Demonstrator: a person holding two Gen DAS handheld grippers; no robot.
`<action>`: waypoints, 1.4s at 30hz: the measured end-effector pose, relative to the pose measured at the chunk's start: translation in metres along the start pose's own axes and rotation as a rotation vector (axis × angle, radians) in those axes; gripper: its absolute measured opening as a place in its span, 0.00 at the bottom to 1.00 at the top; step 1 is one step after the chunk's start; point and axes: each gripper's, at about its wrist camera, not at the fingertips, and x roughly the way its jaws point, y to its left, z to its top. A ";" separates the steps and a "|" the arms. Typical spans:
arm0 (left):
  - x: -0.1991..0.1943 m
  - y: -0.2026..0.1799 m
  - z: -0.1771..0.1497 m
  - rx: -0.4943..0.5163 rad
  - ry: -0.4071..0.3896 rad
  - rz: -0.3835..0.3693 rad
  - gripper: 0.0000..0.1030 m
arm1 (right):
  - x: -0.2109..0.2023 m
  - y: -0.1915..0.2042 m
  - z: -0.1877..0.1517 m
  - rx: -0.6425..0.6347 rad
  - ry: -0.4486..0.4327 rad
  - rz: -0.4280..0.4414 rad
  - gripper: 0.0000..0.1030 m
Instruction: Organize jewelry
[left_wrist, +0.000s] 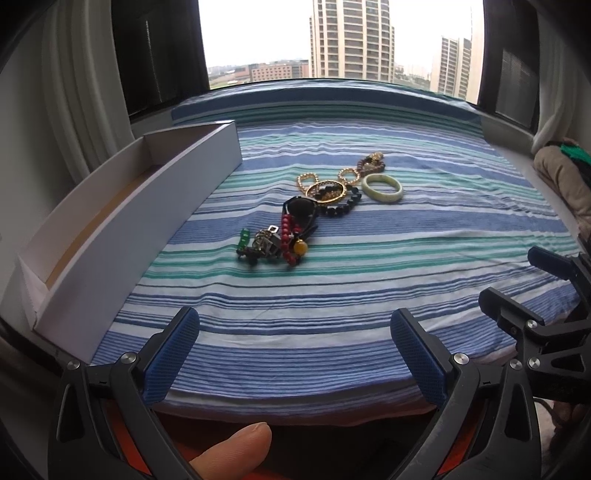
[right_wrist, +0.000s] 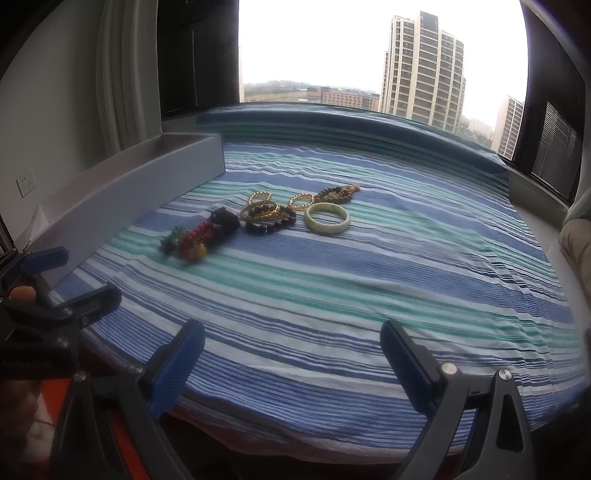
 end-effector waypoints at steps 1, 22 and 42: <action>0.000 0.001 0.000 -0.002 0.000 -0.001 1.00 | 0.000 0.000 0.000 0.001 0.001 0.000 0.95; 0.001 0.004 0.000 -0.018 0.008 0.019 1.00 | 0.001 0.004 0.000 0.000 0.001 0.005 0.95; 0.005 -0.002 -0.002 0.001 0.027 0.005 1.00 | 0.000 0.006 -0.001 0.001 0.003 0.006 0.95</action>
